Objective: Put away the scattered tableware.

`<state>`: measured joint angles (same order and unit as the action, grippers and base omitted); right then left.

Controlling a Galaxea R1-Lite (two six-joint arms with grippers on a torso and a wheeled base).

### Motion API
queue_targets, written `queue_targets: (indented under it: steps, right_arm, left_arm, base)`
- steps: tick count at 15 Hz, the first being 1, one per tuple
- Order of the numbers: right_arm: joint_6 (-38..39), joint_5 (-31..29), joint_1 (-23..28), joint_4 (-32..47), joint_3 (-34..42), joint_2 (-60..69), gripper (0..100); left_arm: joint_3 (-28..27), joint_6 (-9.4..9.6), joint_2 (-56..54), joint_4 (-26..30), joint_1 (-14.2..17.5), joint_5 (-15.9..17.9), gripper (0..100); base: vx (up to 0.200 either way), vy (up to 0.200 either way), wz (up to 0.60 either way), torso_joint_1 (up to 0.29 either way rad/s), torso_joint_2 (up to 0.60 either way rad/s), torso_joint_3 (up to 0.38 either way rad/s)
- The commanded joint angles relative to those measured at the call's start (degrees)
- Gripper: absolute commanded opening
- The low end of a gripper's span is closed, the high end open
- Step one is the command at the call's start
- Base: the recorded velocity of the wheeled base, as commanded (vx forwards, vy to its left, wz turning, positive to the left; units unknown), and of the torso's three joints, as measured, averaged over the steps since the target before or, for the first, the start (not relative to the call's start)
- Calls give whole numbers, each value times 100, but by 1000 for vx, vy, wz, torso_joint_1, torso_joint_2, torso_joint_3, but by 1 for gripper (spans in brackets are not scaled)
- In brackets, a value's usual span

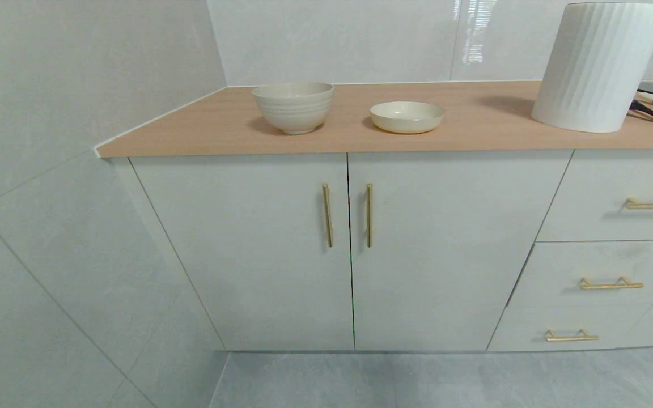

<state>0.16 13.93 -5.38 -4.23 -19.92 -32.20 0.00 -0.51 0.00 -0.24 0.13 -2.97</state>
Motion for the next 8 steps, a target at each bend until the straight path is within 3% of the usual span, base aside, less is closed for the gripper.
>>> queue_targets:
  steps: [1, 5, 8]
  right_arm:
    - [37, 241, -1387, -1150, -1014, -3399, 100]
    - [907, 233, -2354, -3506, -1858, -5780, 100]
    - [1452, 197, -2750, -4147, -2693, -6844, 100]
  left_arm:
    - [0, -2, 0, -2, 4, -1, 100]
    - [0, -2, 0, -2, 4, -1, 100]
    - [0, -2, 0, -2, 4, -1, 100]
  base:
    - [0, 0, 0, 0, 0, 0]
    - [0, 0, 0, 0, 0, 0]
    - [0, 0, 0, 0, 0, 0]
